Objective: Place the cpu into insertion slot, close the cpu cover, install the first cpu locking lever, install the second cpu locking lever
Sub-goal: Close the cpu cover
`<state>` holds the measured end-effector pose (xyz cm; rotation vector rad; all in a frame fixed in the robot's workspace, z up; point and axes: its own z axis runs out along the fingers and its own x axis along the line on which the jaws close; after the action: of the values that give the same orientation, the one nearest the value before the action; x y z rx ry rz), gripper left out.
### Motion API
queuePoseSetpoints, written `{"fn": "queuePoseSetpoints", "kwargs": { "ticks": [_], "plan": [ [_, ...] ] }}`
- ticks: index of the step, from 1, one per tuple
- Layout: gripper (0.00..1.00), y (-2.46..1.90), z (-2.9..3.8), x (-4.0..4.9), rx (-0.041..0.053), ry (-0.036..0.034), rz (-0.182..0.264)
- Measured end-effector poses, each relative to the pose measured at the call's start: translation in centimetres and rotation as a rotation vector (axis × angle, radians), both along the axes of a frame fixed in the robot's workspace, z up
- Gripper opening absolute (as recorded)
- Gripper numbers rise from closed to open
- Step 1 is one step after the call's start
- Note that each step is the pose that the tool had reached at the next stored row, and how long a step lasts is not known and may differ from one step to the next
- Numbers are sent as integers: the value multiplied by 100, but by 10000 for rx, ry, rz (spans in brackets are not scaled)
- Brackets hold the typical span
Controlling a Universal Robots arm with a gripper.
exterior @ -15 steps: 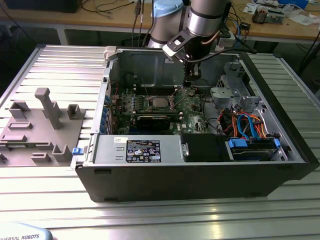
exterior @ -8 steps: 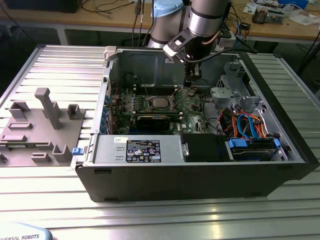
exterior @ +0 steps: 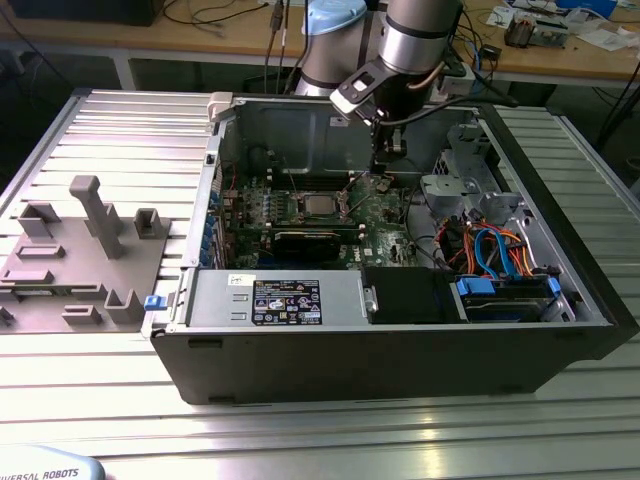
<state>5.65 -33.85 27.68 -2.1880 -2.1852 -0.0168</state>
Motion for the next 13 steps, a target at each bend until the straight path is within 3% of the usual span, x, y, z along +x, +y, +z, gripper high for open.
{"fn": "queuePoseSetpoints", "kwargs": {
  "ticks": [7, 13],
  "plan": [
    [11, 1, -35, 55, -31, 24, 177],
    [11, 1, -75, 94, -208, 64, 437]
  ]
}}
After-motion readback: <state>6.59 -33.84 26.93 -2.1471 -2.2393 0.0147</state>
